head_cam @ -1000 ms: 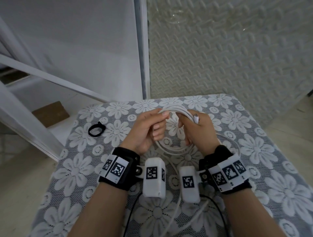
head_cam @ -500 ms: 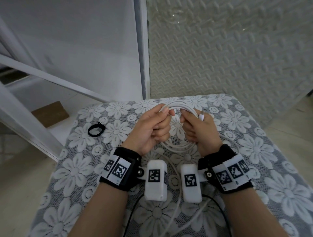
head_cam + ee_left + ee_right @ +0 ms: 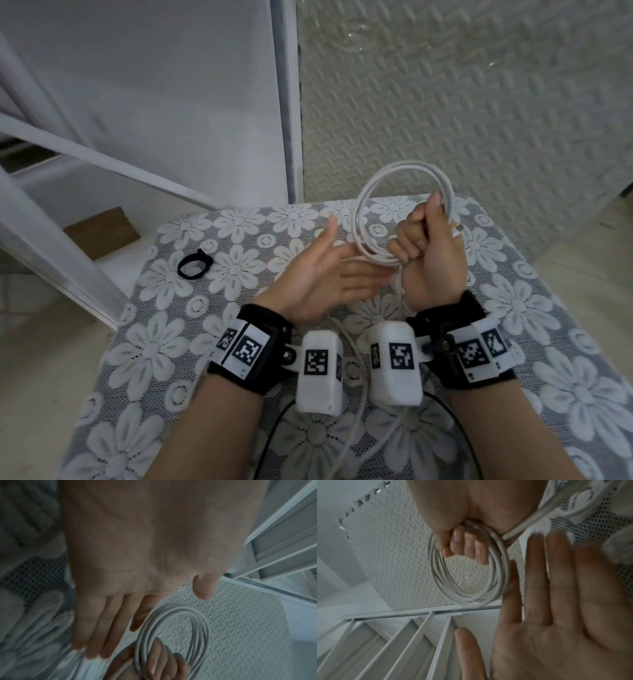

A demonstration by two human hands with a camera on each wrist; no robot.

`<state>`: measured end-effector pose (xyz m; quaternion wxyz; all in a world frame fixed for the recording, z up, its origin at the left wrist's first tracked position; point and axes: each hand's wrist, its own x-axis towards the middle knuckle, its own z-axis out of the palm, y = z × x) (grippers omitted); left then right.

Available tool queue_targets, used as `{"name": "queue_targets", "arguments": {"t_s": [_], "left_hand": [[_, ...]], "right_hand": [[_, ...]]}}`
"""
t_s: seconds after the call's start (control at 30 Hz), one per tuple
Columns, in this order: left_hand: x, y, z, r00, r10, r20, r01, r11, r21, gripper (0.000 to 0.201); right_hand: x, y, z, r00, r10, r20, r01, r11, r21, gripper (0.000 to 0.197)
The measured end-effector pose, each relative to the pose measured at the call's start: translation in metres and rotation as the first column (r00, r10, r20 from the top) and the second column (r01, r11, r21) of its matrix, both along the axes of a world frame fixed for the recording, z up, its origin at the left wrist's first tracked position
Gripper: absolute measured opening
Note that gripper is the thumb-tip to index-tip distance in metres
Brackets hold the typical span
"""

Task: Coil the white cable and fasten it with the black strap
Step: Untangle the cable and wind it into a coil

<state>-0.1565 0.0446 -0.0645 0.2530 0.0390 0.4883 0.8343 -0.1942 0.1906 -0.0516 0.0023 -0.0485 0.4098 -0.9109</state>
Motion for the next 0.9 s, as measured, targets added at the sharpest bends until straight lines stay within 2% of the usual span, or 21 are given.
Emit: {"name": "queue_targets", "arguments": {"t_s": [0.13,0.23,0.33,0.47,0.6,0.73,0.9], "left_hand": [[0.003,0.006,0.0,0.986,-0.149,0.073,0.15,0.989,-0.011,0.081],[0.002,0.002,-0.002,0.985,-0.169,0.048,0.171,0.984,-0.051,0.077],[0.001,-0.003,-0.002,0.995,-0.099,0.004,0.099,0.992,-0.079,0.057],[-0.001,-0.019,-0.002,0.989,0.058,-0.136,-0.072,0.992,-0.106,0.029],[-0.002,-0.026,-0.006,0.959,0.115,-0.261,-0.169,0.965,-0.199,0.031],[-0.003,-0.02,-0.008,0.884,0.191,-0.426,-0.379,0.826,-0.418,0.037],[-0.006,-0.022,-0.006,0.685,0.408,-0.604,-0.699,0.601,-0.387,0.028]], "right_hand": [[0.0,0.003,0.004,0.999,-0.042,-0.034,0.041,0.999,-0.02,0.038],[0.0,0.006,0.004,0.999,-0.024,-0.036,0.022,0.999,-0.05,0.038],[-0.002,0.009,0.002,0.999,-0.005,-0.036,0.002,0.998,-0.065,0.038],[-0.002,0.01,0.002,0.999,0.012,-0.03,-0.014,0.998,-0.064,0.038],[-0.002,0.009,0.0,0.999,0.033,-0.012,-0.034,0.998,-0.047,0.037],[-0.003,0.008,-0.003,0.998,0.068,-0.011,-0.068,0.997,-0.025,0.035],[-0.002,0.006,0.001,0.986,0.163,-0.026,-0.165,0.982,-0.095,0.036]]}}
